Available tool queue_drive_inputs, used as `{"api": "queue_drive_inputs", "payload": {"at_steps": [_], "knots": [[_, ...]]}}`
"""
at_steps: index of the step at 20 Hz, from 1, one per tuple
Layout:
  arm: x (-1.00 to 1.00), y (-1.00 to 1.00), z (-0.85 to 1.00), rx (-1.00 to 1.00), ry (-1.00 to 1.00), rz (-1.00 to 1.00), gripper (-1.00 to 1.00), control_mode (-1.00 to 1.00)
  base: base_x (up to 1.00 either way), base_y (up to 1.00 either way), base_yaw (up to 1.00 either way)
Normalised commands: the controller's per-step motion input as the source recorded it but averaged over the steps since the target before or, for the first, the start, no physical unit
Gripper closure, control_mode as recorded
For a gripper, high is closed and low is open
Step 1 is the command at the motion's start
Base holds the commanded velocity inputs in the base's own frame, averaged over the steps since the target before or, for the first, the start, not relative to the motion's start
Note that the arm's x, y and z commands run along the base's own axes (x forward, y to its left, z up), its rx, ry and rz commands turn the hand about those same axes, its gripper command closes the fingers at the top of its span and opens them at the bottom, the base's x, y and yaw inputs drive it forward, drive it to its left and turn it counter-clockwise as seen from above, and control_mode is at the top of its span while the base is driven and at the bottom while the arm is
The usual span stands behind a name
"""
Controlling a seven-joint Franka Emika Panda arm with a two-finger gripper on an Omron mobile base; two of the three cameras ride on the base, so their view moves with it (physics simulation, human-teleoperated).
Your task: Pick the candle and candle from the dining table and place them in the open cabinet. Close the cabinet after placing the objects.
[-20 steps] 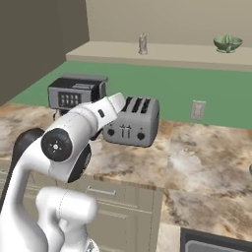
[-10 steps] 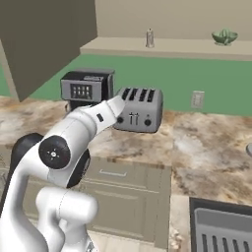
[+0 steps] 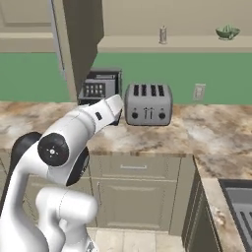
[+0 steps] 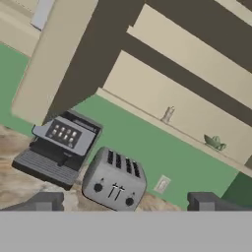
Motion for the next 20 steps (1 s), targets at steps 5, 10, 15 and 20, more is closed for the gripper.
{"api": "queue_drive_inputs", "payload": {"at_steps": [5, 10, 15, 20], "knots": [[0.00, 0.00, 0.00, 0.00, 0.00, 0.00, -1.00, 1.00, -0.72, 0.35, -0.36], [0.00, 0.00, 0.00, 0.00, 0.00, 0.00, -1.00, 1.00, -0.47, 0.61, -0.42], [0.00, 0.00, 0.00, 0.00, 0.00, 0.00, -1.00, 1.00, -0.42, 0.68, -0.41], [0.00, 0.00, 0.00, 0.00, 0.00, 0.00, -1.00, 1.00, -0.43, 0.68, -0.40]]}}
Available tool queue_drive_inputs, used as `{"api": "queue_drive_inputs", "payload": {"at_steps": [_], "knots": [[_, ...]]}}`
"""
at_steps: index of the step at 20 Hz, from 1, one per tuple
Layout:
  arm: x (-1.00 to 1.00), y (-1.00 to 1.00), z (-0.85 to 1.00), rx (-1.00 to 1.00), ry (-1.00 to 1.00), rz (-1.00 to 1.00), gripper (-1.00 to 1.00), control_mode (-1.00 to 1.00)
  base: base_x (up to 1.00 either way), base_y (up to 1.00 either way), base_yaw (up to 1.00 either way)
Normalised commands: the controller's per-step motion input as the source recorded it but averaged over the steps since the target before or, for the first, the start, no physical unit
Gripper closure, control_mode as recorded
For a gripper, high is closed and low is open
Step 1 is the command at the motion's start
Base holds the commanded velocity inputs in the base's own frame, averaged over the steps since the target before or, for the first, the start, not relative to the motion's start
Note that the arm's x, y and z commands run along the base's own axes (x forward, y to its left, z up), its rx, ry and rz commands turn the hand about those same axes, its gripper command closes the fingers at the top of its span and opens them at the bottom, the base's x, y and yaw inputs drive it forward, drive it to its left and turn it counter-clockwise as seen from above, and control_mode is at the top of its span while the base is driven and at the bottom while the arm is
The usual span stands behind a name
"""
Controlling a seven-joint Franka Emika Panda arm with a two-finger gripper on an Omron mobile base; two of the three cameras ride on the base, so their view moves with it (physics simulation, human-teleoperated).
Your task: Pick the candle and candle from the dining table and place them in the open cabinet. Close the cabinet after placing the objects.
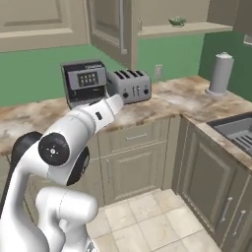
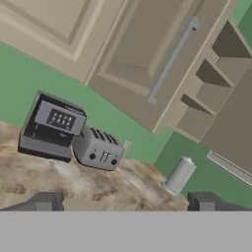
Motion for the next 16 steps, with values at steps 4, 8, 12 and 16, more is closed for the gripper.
{"api": "queue_drive_inputs", "payload": {"at_steps": [4, 8, 12, 16], "knots": [[0.00, 0.00, 0.00, 0.00, 0.00, 0.00, -1.00, 1.00, -0.44, 0.71, -0.39], [0.00, 0.00, 0.00, 0.00, 0.00, 0.00, -1.00, 1.00, -0.43, 0.76, -0.37], [0.00, 0.00, 0.00, 0.00, 0.00, 0.00, -1.00, 1.00, -0.37, 0.78, -0.37], [0.00, 0.00, 0.00, 0.00, 0.00, 0.00, -1.00, 1.00, -0.30, 0.83, -0.36]]}}
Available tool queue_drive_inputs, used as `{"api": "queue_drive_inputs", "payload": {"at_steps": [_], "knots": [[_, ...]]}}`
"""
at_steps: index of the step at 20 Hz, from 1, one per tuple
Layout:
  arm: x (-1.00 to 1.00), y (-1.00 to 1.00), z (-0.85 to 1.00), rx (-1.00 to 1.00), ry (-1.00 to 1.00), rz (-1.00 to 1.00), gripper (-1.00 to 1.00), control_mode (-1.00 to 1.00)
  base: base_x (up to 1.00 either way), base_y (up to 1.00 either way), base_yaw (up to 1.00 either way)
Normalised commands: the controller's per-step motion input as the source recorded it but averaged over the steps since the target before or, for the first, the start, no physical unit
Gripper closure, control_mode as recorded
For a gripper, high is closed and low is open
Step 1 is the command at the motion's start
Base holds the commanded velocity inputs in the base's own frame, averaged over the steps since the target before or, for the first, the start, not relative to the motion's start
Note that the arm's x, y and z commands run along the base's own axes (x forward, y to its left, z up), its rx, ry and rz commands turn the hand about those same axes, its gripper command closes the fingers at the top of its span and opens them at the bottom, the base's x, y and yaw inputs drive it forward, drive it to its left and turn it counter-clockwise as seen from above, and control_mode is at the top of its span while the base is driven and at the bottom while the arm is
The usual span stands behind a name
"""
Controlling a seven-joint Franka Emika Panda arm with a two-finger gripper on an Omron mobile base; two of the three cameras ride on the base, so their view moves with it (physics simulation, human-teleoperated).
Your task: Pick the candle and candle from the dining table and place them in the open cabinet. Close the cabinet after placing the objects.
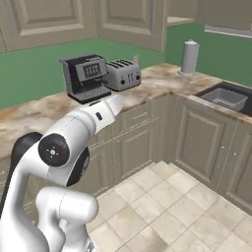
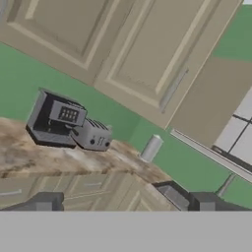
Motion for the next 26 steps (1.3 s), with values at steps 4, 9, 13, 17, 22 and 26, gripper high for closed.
{"api": "queue_drive_inputs", "payload": {"at_steps": [4, 9, 13, 17, 22, 26], "knots": [[0.00, 0.00, 0.00, 0.00, 0.00, 0.00, -1.00, 1.00, -0.25, 0.88, -0.34], [0.00, 0.00, 0.00, 0.00, 0.00, 0.00, -1.00, 1.00, -0.19, 0.96, -0.31], [0.00, 0.00, 0.00, 0.00, 0.00, 0.00, -1.00, 1.00, -0.39, 0.89, -0.31], [0.00, 0.00, 0.00, 0.00, 0.00, 0.00, -1.00, 1.00, -0.77, 0.54, -0.36], [0.00, 0.00, 0.00, 0.00, 0.00, 0.00, -1.00, 1.00, -0.92, 0.32, -0.39], [0.00, 0.00, 0.00, 0.00, 0.00, 0.00, -1.00, 1.00, -0.93, 0.23, -0.37]]}}
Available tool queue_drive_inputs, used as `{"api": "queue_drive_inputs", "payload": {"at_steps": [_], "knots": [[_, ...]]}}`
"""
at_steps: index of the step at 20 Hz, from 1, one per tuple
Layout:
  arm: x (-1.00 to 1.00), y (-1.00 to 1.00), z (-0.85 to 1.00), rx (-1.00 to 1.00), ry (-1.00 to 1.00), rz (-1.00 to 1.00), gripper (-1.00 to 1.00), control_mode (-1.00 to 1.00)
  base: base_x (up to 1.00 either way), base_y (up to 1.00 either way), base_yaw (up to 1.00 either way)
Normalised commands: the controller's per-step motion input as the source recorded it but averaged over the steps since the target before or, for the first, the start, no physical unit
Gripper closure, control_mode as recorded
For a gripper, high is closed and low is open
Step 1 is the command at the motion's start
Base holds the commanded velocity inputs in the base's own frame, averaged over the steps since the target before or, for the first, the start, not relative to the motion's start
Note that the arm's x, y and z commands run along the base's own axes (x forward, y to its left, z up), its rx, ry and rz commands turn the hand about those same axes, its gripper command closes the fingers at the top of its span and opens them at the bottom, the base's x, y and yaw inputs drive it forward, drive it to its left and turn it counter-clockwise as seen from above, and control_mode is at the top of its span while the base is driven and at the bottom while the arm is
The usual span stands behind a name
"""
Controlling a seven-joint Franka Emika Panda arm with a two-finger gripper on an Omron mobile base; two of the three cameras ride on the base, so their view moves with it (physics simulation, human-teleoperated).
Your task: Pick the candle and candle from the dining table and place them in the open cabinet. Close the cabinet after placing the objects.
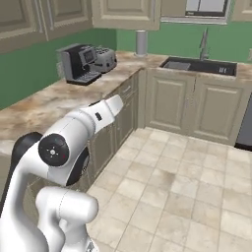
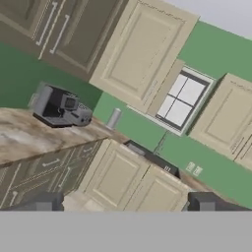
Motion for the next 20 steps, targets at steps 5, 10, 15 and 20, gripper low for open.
{"api": "queue_drive_inputs", "payload": {"at_steps": [5, 10, 15, 20], "knots": [[0.00, 0.00, 0.00, 0.00, 0.00, 0.00, -1.00, 1.00, -0.96, 0.09, -0.33], [0.00, 0.00, 0.00, 0.00, 0.00, 0.00, -1.00, 1.00, -0.89, 0.05, -0.31], [0.00, 0.00, 0.00, 0.00, 0.00, 0.00, -1.00, 1.00, -0.88, 0.03, -0.31], [0.00, 0.00, 0.00, 0.00, 0.00, 0.00, -1.00, 1.00, -0.85, 0.01, -0.29]]}}
